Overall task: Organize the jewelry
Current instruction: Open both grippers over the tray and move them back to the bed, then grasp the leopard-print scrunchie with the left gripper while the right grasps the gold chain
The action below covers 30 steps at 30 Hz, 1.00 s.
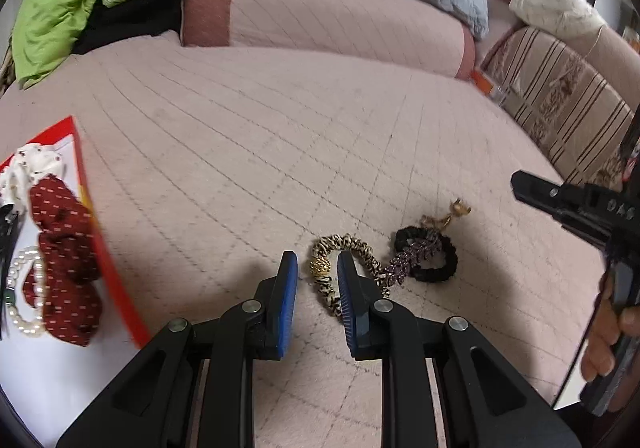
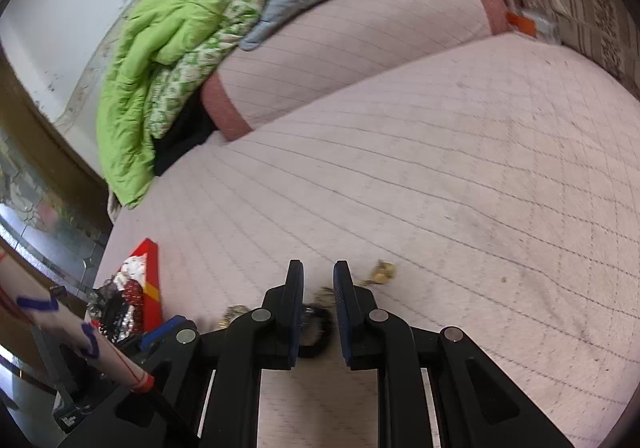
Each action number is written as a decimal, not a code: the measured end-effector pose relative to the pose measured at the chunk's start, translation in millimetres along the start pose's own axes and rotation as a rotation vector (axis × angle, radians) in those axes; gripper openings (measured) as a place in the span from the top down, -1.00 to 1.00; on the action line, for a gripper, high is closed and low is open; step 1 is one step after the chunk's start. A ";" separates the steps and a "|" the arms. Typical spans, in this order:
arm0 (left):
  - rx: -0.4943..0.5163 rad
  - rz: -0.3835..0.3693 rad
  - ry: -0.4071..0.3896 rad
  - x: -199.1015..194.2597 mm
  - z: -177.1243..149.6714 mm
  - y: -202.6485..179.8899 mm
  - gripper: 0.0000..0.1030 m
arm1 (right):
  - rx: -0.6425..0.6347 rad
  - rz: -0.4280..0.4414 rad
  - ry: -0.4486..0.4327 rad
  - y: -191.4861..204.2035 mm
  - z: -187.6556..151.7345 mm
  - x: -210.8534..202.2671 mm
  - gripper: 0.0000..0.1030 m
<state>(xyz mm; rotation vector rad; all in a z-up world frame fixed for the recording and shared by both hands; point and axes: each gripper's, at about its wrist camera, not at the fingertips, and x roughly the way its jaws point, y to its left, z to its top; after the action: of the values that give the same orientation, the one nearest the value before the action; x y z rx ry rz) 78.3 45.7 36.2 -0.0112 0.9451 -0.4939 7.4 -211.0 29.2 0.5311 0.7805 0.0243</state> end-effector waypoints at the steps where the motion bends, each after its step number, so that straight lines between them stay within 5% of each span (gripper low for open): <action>1: 0.000 0.007 0.010 5.3 -0.5 -1.3 0.62 | 0.007 -0.002 0.002 -2.6 1.4 0.9 0.67; 13: 0.094 0.117 0.032 33.6 -3.4 -24.0 0.60 | 0.074 -0.050 0.033 -31.8 3.8 9.0 0.50; 15: 0.091 0.137 0.021 33.6 -2.2 -24.1 0.72 | 0.079 -0.068 0.048 -33.1 3.6 14.3 0.50; 30: 0.039 0.054 -0.172 -24.1 16.4 -5.3 0.76 | 0.000 -0.175 0.122 -19.2 -2.6 68.4 0.50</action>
<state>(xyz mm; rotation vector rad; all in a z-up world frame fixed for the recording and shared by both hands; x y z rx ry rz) 77.3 47.5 65.8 0.0073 0.7654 -0.4541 51.4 -212.0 -26.6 0.4634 0.9443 -0.1060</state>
